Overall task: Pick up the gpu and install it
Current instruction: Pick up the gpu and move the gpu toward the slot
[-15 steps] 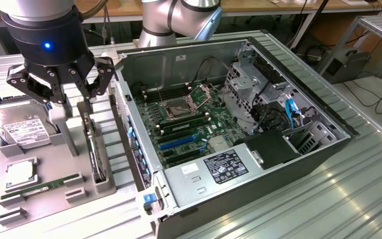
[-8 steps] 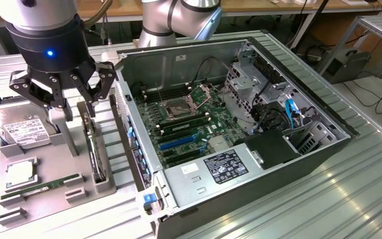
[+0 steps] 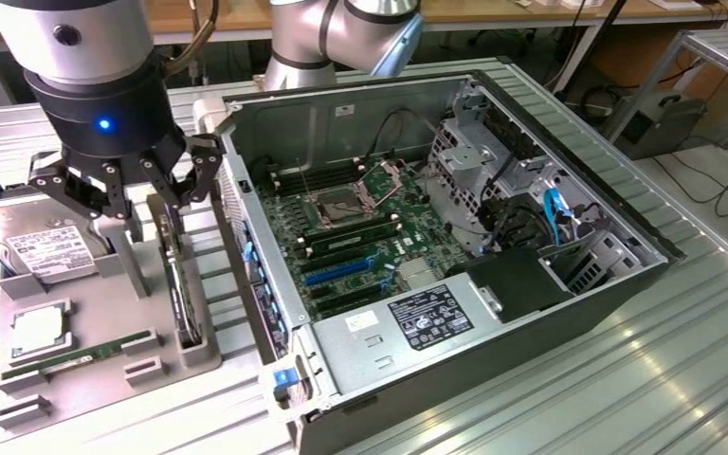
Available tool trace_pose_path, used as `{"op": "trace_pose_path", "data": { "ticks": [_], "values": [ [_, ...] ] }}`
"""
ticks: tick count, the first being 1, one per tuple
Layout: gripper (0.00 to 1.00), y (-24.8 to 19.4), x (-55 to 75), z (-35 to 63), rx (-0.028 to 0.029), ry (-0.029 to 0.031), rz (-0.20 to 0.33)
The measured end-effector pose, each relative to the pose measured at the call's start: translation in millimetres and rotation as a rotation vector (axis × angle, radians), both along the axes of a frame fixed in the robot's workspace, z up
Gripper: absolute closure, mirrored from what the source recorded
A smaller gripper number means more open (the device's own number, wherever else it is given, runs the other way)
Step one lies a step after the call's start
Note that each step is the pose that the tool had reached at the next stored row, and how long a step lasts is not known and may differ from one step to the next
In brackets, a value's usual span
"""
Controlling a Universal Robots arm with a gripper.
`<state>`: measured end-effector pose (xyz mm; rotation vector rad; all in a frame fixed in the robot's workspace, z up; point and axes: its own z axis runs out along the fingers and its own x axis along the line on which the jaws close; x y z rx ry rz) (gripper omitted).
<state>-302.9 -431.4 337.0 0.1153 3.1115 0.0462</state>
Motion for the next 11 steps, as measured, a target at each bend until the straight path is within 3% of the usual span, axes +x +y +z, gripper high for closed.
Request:
{"op": "trace_pose_path", "data": {
  "ticks": [6,11],
  "values": [
    [0.58,-1.2,0.0,-20.3,0.0,0.0,-0.003],
    [0.58,-2.5,0.0,-29.5,0.0001,-0.0001,-0.007]
  ]
}}
